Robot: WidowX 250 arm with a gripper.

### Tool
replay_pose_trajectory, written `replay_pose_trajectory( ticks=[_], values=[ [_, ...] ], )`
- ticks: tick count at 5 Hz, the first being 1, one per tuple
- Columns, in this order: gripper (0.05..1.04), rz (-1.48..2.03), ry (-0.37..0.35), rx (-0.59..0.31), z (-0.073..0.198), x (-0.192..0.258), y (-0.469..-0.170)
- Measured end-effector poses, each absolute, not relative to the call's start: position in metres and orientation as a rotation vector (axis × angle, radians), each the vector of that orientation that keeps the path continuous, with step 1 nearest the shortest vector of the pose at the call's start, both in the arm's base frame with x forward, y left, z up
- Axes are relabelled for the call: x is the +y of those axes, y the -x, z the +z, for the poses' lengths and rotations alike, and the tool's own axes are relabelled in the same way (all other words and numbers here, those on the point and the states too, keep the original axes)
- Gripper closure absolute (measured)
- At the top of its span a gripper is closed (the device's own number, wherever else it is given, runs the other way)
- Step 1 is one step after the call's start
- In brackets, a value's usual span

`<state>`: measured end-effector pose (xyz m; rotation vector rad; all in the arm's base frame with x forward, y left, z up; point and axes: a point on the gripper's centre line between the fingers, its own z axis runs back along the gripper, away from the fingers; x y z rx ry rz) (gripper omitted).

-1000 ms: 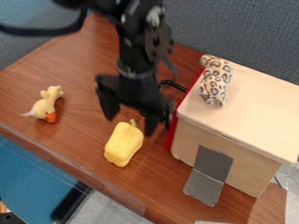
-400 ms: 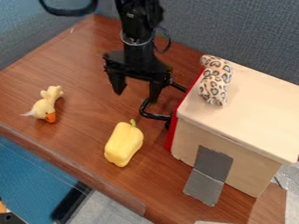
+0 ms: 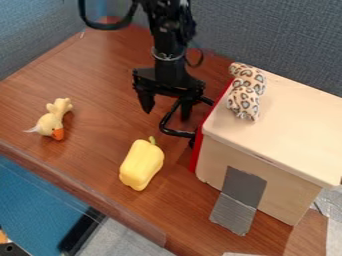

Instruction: Take out the drawer

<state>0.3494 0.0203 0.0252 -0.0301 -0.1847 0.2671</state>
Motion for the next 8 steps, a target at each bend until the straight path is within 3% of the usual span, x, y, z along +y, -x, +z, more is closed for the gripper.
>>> replay_pose_trajectory(
  ticks=[2, 3, 6, 7, 8],
  values=[
    [0.722, 0.267, 0.010, -0.189, 0.023, 0.035, -0.349],
    [0.902, 0.285, -0.001, -0.188, 0.023, 0.055, -0.347],
    [0.932, 0.361, -0.014, -0.170, 0.028, 0.117, -0.332],
    [0.890, 0.411, -0.009, -0.189, 0.032, 0.132, -0.332],
    [0.639, 0.433, -0.011, -0.204, 0.037, 0.146, -0.332]
  ],
)
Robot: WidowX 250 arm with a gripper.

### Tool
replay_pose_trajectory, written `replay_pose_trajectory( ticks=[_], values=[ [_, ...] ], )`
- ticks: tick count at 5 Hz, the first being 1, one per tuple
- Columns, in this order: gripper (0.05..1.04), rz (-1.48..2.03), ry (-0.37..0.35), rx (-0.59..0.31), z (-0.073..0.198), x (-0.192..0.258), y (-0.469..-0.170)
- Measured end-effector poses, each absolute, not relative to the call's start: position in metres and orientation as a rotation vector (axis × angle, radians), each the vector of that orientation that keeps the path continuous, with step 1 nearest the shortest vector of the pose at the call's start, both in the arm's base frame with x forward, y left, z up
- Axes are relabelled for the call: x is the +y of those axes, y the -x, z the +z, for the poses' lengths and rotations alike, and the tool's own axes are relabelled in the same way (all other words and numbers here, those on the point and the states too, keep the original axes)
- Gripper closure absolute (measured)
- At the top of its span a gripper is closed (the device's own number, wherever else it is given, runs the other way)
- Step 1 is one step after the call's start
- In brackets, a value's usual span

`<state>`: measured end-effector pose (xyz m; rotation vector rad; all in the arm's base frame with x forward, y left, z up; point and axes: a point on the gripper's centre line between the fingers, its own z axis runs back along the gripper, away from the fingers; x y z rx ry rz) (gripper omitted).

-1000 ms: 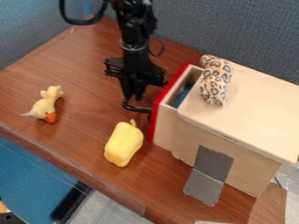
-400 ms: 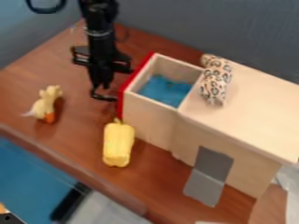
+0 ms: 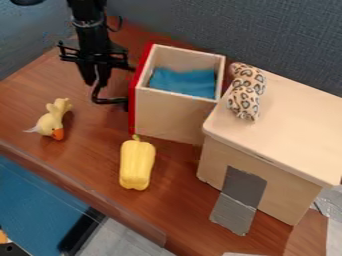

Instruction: Take out the drawer

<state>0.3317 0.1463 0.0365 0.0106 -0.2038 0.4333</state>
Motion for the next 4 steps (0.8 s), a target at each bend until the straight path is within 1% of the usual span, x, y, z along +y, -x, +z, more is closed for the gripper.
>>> replay_pose_trajectory(
  ticks=[1, 2, 3, 4],
  values=[
    [0.328, 0.418, 0.002, -0.212, 0.040, 0.143, -0.333],
    [0.093, 0.387, -0.007, -0.290, 0.073, 0.137, -0.337],
    [0.079, 0.384, -0.029, -0.324, 0.102, 0.134, -0.325],
    [0.084, 0.363, -0.012, -0.341, 0.117, 0.126, -0.313]
  ],
)
